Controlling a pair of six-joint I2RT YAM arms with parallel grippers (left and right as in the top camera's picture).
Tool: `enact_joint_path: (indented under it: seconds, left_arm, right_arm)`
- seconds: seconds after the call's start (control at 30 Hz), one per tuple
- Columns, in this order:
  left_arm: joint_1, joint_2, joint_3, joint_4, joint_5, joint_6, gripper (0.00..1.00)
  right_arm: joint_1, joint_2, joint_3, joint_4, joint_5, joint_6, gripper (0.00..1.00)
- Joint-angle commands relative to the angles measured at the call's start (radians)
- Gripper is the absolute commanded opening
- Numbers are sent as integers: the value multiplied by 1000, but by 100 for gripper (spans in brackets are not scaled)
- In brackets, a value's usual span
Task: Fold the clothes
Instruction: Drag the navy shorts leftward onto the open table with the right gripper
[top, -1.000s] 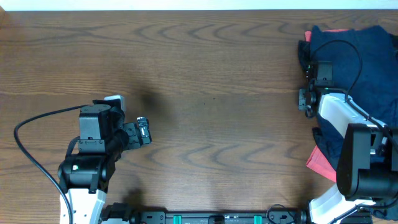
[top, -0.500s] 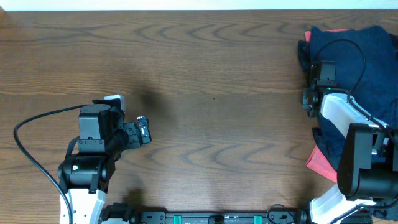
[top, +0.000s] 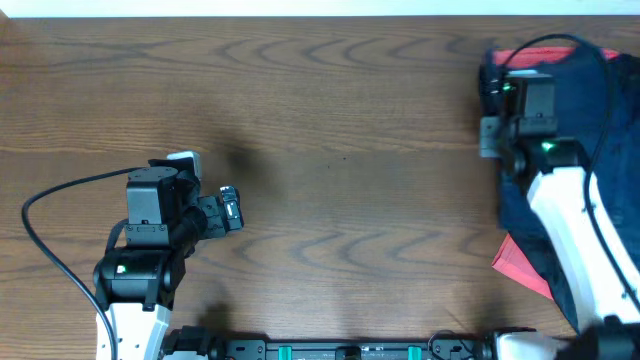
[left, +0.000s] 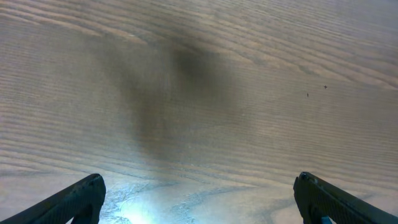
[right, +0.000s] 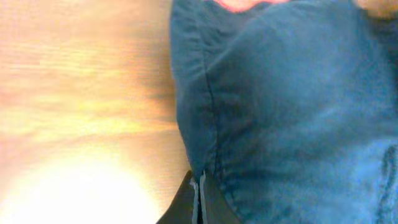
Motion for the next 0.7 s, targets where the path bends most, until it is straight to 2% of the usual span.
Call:
enact_joint_path:
  seconds: [0.0, 0.17, 0.3, 0.4, 0.63, 0.67]
  left_arm:
    - [3, 0, 21, 1, 13, 6, 98]
    - [3, 0, 21, 1, 13, 6, 98]
    - [3, 0, 21, 2, 13, 6, 98]
    - [3, 0, 21, 2, 13, 6, 98]
    - [3, 0, 21, 11, 13, 6, 98]
    - [3, 0, 21, 14, 13, 6, 98]
  right_arm:
    - [95, 29, -14, -69, -109, 35, 1]
    - [233, 70, -31, -91, -225, 47, 1]
    - [354, 114, -31, 0, -290, 69, 1]
    - [434, 155, -31, 136, -340, 100, 1]
    - [582, 277, -31, 594, -336, 200, 1]
    - [592, 290, -31, 645, -328, 209, 10]
